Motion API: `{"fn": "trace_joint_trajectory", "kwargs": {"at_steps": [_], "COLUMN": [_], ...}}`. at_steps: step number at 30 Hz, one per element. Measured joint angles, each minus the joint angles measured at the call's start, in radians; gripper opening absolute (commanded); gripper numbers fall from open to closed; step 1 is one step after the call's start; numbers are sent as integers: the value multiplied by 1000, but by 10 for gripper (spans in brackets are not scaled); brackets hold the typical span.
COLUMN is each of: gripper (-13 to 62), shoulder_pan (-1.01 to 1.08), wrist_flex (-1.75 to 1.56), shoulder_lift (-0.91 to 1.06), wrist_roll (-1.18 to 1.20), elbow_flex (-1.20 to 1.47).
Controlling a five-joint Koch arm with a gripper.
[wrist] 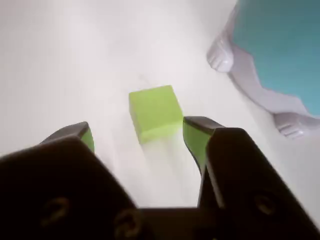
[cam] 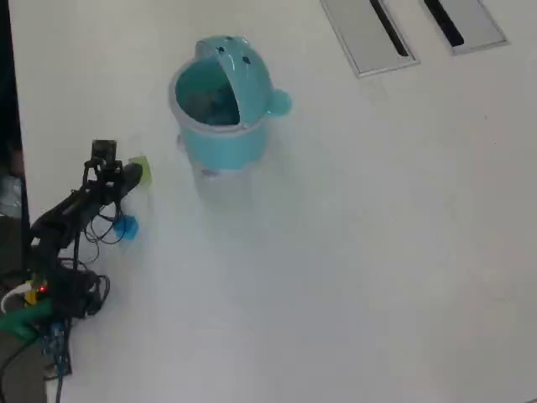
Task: Grasp RGB lego blocks and put them in the bin one by one.
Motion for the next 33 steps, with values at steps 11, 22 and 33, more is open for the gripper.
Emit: {"fn": "trace_joint_trajectory", "kwargs": {"at_steps": [11,22,33], "gripper": [313,313,314], "shoulder_pan": [5,21,35], "wrist_flex": [-31,-94,-101], "shoulder_lift": [-103,-178,-245], "wrist_roll": [0,2,-2], "elbow_flex": [-95,-107,-146]}}
